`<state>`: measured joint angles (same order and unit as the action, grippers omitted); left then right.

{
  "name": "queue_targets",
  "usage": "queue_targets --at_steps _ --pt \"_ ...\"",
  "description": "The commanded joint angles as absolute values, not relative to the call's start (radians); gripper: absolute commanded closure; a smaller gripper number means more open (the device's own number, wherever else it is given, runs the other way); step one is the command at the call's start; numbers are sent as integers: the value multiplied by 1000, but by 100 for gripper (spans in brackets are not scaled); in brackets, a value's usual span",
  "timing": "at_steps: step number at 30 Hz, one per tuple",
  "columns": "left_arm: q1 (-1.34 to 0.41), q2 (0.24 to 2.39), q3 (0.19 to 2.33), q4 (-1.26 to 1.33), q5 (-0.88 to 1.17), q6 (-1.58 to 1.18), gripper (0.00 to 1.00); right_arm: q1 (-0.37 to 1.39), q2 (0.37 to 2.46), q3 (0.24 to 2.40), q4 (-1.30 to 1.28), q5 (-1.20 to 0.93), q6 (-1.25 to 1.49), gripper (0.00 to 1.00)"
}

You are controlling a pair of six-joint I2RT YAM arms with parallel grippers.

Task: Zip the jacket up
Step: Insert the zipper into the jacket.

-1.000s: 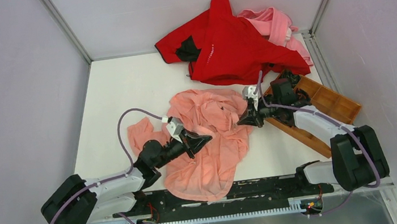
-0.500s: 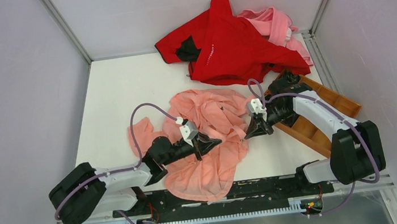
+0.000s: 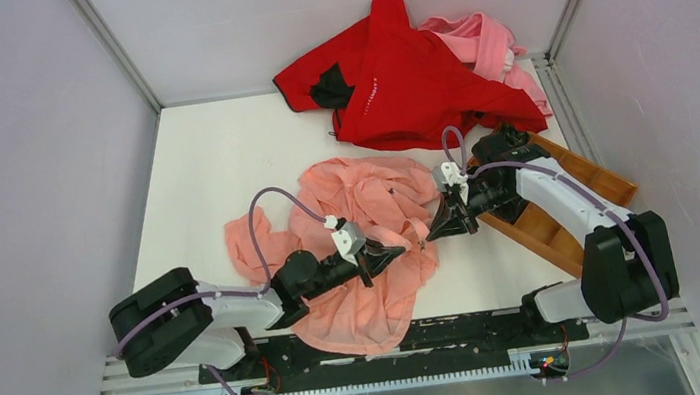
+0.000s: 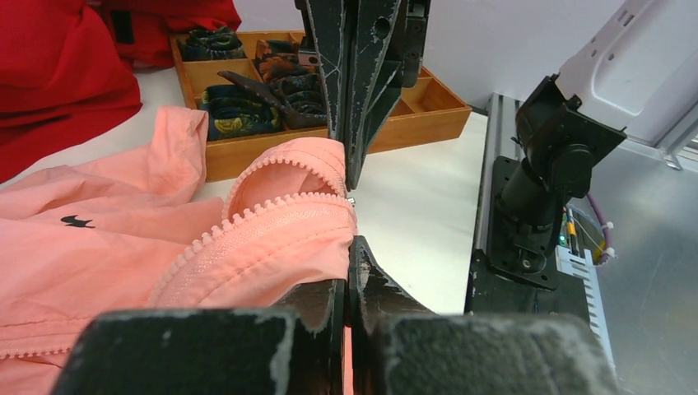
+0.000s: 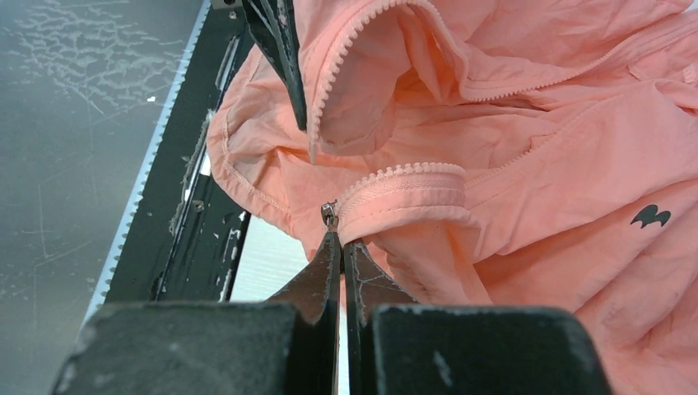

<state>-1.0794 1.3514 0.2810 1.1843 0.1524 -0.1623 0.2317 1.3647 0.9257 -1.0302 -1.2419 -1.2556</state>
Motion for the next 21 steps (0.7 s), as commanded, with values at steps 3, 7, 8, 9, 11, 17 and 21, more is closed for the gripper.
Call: queue_targets --at_steps 3,7,8,9,11,17,21 --pt "-1103 1396 328 1274 44 -112 98 230 1378 952 -1009 -1310 -1219 100" --pt "-1110 1406 330 1289 7 -111 98 230 1378 950 -1001 -1321 -1206 100" --pt "-1111 1407 329 1293 3 -110 98 229 1378 948 -997 -1325 -1201 100" --pt "-1112 1407 327 1297 3 -110 98 229 1378 947 -993 -1328 -1196 100" --pt "-1113 1412 327 1304 3 -109 98 229 1378 944 -989 -1331 -1190 100" --pt "-1116 1428 322 1335 3 -121 98 227 1369 932 -954 -1338 -1151 100" --pt "-1119 1441 324 1356 5 -130 98 222 1356 906 -887 -1353 -1080 100"
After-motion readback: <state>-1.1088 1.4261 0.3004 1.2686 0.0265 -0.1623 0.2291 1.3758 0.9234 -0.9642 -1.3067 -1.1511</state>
